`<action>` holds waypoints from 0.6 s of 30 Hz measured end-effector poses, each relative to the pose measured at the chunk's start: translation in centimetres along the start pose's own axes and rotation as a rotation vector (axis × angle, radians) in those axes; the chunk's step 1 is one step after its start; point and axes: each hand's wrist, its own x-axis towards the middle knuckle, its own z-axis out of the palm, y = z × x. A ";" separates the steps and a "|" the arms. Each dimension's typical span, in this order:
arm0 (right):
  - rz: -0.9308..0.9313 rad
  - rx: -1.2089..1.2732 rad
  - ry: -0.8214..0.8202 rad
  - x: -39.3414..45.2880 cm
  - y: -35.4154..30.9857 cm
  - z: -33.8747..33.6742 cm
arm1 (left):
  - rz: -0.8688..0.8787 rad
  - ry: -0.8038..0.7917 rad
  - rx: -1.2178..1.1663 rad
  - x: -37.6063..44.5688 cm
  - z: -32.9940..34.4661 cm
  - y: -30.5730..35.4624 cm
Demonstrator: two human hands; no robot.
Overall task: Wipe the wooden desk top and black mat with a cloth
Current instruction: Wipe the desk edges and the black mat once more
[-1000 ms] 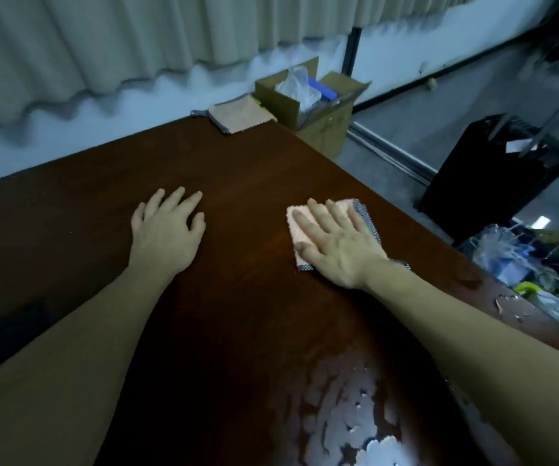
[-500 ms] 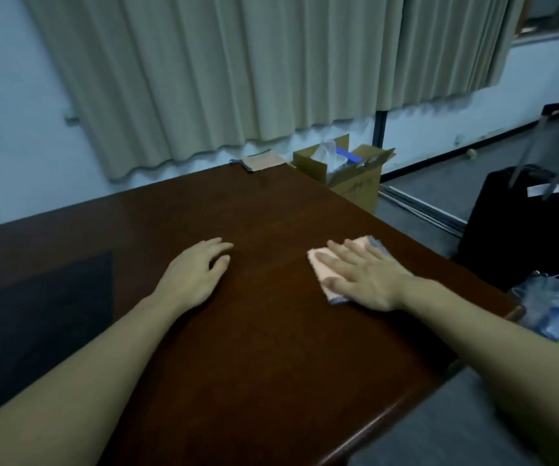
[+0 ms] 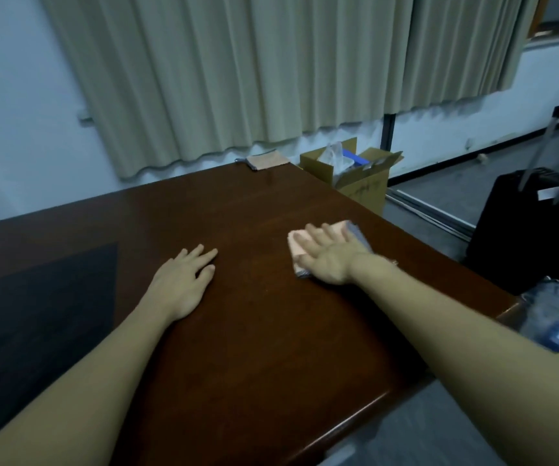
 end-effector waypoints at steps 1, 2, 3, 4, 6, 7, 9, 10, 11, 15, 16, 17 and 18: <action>-0.071 -0.018 0.000 -1.2 -1.6 0.3 | -0.003 -0.002 0.002 0.0 -0.1 0.0; -0.140 -0.028 0.002 -2.7 -2.9 0.6 | -0.004 -0.004 0.002 0.0 -0.2 0.1; -0.199 -0.031 0.008 -4.1 -3.4 1.1 | -0.003 -0.007 0.005 0.0 -0.3 0.1; -0.240 -0.030 0.017 -5.4 -3.3 1.5 | -0.001 -0.006 0.011 0.0 -0.3 0.2; -0.231 -0.010 0.025 -7.1 -1.0 1.7 | 0.002 -0.008 0.029 0.1 -0.2 0.2; -0.185 0.004 0.023 -7.5 0.8 1.5 | 0.003 -0.011 0.036 0.1 -0.2 0.1; -0.028 0.025 0.030 -7.6 4.7 1.2 | 0.008 -0.007 0.045 0.0 -0.1 0.0; 0.054 0.028 0.033 -7.3 6.4 1.2 | 0.011 -0.002 0.048 -0.1 -0.1 -0.1; 0.124 0.036 0.037 -6.9 7.7 1.2 | 0.014 0.004 0.052 0.0 0.0 -0.1; 0.252 0.052 0.039 -4.5 6.9 1.1 | 0.011 0.014 0.065 0.1 0.2 -0.2; 0.234 0.044 0.028 -4.2 5.2 1.0 | 0.011 0.014 0.061 0.1 0.2 -0.2; 0.192 0.029 0.018 -4.1 3.1 1.0 | 0.014 0.014 0.060 0.2 0.2 -0.2; 0.130 0.007 0.013 -4.4 0.9 1.1 | 0.018 0.016 0.061 0.2 0.2 -0.2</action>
